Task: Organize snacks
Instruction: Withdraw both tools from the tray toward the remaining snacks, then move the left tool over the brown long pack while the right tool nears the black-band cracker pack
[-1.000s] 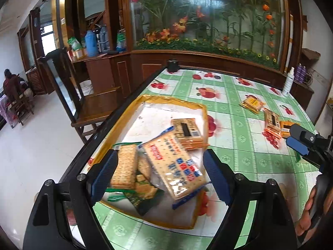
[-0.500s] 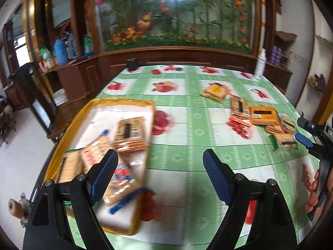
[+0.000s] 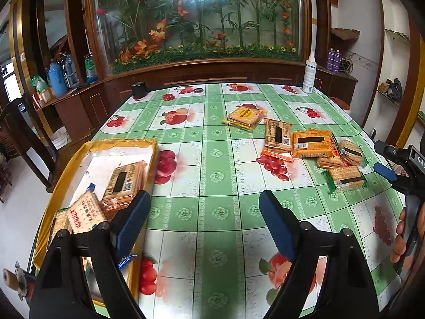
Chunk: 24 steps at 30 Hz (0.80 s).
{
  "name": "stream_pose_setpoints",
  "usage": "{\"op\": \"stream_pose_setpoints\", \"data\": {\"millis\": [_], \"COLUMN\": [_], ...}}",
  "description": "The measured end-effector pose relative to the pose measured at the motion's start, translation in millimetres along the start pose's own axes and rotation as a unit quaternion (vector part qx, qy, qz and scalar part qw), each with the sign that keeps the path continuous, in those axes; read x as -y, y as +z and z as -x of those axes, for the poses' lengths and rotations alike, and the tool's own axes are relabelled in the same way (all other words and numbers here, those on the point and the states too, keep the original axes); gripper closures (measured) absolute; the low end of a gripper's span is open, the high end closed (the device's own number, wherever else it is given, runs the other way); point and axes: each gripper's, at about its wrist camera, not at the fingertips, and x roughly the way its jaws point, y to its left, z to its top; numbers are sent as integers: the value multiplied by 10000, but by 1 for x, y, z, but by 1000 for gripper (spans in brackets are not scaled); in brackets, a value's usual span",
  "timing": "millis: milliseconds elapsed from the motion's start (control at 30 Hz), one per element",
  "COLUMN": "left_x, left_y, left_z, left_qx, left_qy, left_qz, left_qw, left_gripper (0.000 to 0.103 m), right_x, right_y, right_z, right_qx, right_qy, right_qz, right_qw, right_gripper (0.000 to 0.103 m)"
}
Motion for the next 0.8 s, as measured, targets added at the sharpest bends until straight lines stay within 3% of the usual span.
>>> {"op": "stream_pose_setpoints", "data": {"millis": [567,800], "left_x": [11,27], "left_y": [4,25], "left_z": [-25,-63], "left_qx": [-219,-503], "left_qy": [-192,-706], "left_qz": [-47,34], "left_qw": [9996,9962], "left_gripper": [19,19], "right_x": [12,6], "right_y": [10,16], "right_z": [-20,-35], "right_qx": [-367,-611], "right_qy": [-219,-282], "right_qz": [186,516], "right_qw": [9989,9964], "right_gripper": [14,14]}}
